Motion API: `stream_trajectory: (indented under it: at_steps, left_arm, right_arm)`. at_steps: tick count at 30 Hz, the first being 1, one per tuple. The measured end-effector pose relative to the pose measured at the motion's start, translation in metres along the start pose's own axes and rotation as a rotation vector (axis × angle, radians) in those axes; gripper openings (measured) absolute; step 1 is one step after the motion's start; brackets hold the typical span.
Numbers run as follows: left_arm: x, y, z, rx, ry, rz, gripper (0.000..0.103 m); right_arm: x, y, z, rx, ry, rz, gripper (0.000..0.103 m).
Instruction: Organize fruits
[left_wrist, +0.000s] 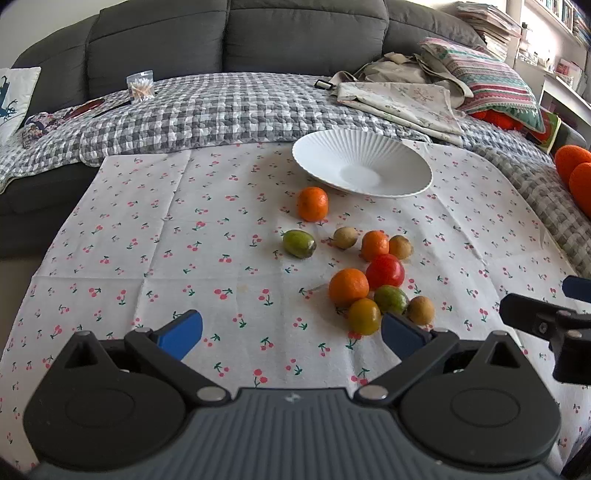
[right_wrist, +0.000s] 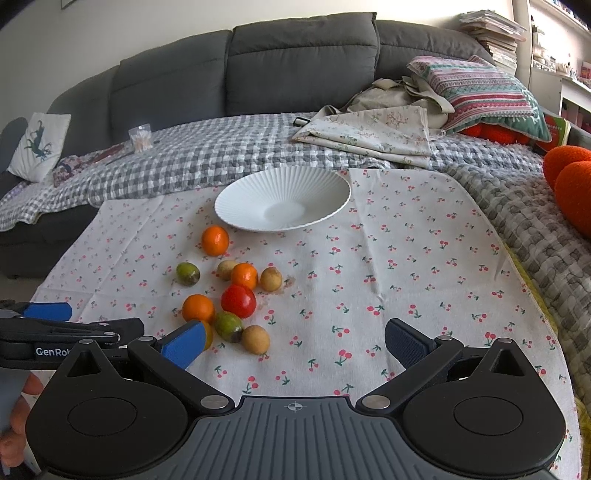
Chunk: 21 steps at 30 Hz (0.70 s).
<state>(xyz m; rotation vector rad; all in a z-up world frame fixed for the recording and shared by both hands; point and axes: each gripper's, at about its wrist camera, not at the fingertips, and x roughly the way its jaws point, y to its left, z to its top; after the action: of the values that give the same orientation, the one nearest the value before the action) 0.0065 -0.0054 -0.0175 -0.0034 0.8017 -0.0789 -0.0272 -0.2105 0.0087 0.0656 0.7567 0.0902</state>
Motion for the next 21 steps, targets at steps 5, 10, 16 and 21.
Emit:
stream_trajectory:
  at_steps: [5, 10, 16, 21]
  left_arm:
    - [0.000, -0.001, 0.000, 0.003, 0.000, -0.001, 0.102]
    - [0.000, -0.001, 0.001, 0.006, 0.000, -0.002, 0.102]
    - [0.003, -0.001, 0.001, 0.019, 0.004, -0.005, 0.102]
    - [0.010, 0.000, 0.003, 0.038, 0.021, -0.030, 0.102]
  right_arm:
    - [0.001, -0.001, 0.000, 0.000, 0.001, 0.001, 0.103]
    - [0.001, 0.000, 0.000, -0.001, 0.001, 0.001, 0.103]
    - [0.004, -0.007, 0.006, 0.028, 0.003, 0.024, 0.103]
    - [0.017, -0.020, 0.020, 0.093, 0.026, 0.073, 0.103]
